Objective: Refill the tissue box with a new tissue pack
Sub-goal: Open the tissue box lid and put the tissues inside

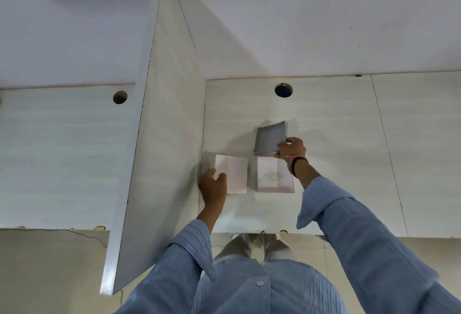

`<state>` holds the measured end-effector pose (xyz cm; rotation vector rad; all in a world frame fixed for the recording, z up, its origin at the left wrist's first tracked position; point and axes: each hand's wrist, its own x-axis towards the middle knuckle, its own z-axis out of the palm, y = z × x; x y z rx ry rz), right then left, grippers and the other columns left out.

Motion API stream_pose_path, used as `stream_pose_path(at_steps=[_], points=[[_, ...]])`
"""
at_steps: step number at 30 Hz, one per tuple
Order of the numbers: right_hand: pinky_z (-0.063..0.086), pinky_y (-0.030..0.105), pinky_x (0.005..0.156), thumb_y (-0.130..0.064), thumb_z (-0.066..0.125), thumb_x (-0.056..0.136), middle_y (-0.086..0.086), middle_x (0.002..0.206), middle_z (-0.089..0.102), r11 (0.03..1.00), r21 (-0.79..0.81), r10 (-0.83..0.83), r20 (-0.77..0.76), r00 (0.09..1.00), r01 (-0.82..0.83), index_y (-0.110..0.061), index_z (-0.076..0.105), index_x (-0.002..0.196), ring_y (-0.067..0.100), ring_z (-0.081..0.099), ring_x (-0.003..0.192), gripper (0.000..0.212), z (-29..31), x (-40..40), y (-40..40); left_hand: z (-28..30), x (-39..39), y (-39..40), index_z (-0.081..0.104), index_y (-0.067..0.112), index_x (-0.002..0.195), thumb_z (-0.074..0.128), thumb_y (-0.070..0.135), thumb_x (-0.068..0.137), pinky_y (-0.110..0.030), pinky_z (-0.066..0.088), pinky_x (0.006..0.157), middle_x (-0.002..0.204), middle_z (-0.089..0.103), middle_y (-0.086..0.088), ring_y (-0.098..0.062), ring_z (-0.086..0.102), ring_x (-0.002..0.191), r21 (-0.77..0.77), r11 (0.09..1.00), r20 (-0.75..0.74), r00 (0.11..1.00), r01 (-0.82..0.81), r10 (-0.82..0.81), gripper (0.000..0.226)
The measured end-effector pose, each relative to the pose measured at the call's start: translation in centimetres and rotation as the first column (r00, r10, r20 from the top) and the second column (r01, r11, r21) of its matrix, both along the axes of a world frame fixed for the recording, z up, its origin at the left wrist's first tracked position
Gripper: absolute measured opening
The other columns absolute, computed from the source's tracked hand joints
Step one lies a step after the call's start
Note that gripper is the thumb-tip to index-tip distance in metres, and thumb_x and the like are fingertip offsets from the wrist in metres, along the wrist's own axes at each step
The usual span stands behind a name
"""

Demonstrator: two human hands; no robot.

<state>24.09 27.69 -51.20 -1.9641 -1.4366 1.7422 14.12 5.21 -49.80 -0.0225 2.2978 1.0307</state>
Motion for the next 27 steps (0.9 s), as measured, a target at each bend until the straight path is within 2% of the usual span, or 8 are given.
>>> stream_pose_path(at_steps=[4, 7, 10, 14, 17, 20, 23, 27], points=[[0.062, 0.041, 0.083, -0.001, 0.057, 0.081, 0.020, 0.106, 0.070, 0.999, -0.037, 0.009, 0.040, 0.999, -0.008, -0.001, 0.066, 0.094, 0.035, 0.070, 0.079, 0.015, -0.2, 0.4, 0.2, -1.0, -0.6, -0.5, 0.066, 0.004, 0.092, 0.065, 0.018, 0.078, -0.036, 0.056, 0.070, 0.098, 0.064, -0.011, -0.031, 0.063, 0.091, -0.043, 0.998, -0.025, 0.998, 0.050, -0.051, 0.020], [0.052, 0.036, 0.095, -0.001, 0.050, 0.088, 0.014, 0.115, 0.061, 0.992, 0.049, 0.110, 0.113, 0.987, -0.116, 0.001, 0.055, 0.132, 0.033, 0.065, 0.104, 0.044, 1.5, 0.6, -1.4, -2.0, -1.1, -0.6, 0.069, 0.009, 0.096, 0.066, 0.030, 0.066, -0.036, 0.058, 0.069, 0.099, 0.069, -0.012, -0.030, 0.067, 0.089, -0.051, 0.997, 0.026, 0.998, 0.052, -0.051, 0.037], [0.047, 0.038, 0.107, 0.004, 0.046, 0.091, 0.018, 0.135, 0.061, 0.921, 0.224, 0.293, 0.139, 0.946, -0.318, 0.001, 0.055, 0.137, 0.035, 0.062, 0.120, 0.047, 2.4, 0.1, -4.6, -2.9, -1.6, -0.7, 0.069, 0.008, 0.105, 0.066, 0.029, 0.064, -0.032, 0.057, 0.068, 0.105, 0.070, -0.013, -0.031, 0.069, 0.092, -0.070, 0.997, 0.096, 0.995, 0.032, -0.026, 0.046], [0.046, 0.036, 0.109, 0.007, 0.046, 0.090, 0.017, 0.134, 0.063, 0.718, 0.176, 0.662, 0.124, 0.739, -0.673, -0.002, 0.064, 0.129, 0.034, 0.062, 0.120, 0.043, 2.2, -0.8, -9.7, -2.9, -1.9, -0.3, 0.064, 0.002, 0.118, 0.072, 0.017, 0.075, -0.033, 0.055, 0.070, 0.113, 0.068, -0.015, -0.033, 0.068, 0.097, -0.083, 0.997, 0.145, 0.989, 0.009, 0.003, 0.046], [0.035, 0.034, 0.118, 0.002, 0.047, 0.092, 0.013, 0.151, 0.051, 0.496, 0.088, 0.849, 0.158, 0.504, -0.864, -0.008, 0.051, 0.144, 0.030, 0.048, 0.138, 0.054, 1.3, -0.9, -12.3, -3.5, -2.1, 0.0, 0.061, 0.001, 0.123, 0.075, 0.017, 0.076, -0.040, 0.061, 0.077, 0.118, 0.065, -0.017, -0.036, 0.068, 0.100, -0.117, 0.993, 0.168, 0.985, -0.011, 0.031, 0.051], [0.033, 0.041, 0.120, -0.002, 0.046, 0.092, 0.004, 0.162, 0.036, 0.369, -0.011, 0.912, 0.199, 0.359, -0.929, -0.015, 0.036, 0.154, 0.028, 0.038, 0.146, 0.064, 0.1, -0.9, -13.2, -4.0, -2.2, 0.1, 0.063, 0.002, 0.121, 0.077, 0.021, 0.071, -0.049, 0.063, 0.081, 0.119, 0.065, -0.017, -0.036, 0.068, 0.100, -0.151, 0.989, 0.151, 0.988, -0.001, 0.024, 0.055], [0.031, 0.042, 0.121, 0.002, 0.044, 0.091, 0.000, 0.167, 0.025, 0.302, -0.037, 0.933, 0.214, 0.288, -0.953, -0.015, 0.030, 0.156, 0.027, 0.032, 0.149, 0.069, -0.3, -1.1, -13.6, -3.9, -1.7, 0.4, 0.063, 0.002, 0.121, 0.077, 0.021, 0.073, -0.048, 0.062, 0.082, 0.121, 0.065, -0.018, -0.037, 0.066, 0.105, -0.208, 0.977, 0.078, 0.996, 0.052, -0.036, 0.053], [0.029, 0.041, 0.122, 0.003, 0.044, 0.092, 0.001, 0.167, 0.024, 0.321, -0.059, 0.929, 0.211, 0.303, -0.945, -0.016, 0.027, 0.158, 0.027, 0.032, 0.150, 0.070, -0.6, -1.3, -13.6, -3.0, -0.9, 1.0, 0.061, 0.000, 0.121, 0.075, 0.015, 0.081, -0.048, 0.058, 0.086, 0.125, 0.059, -0.020, -0.039, 0.060, 0.113, -0.263, 0.961, -0.007, 0.995, 0.091, -0.096, 0.045]])
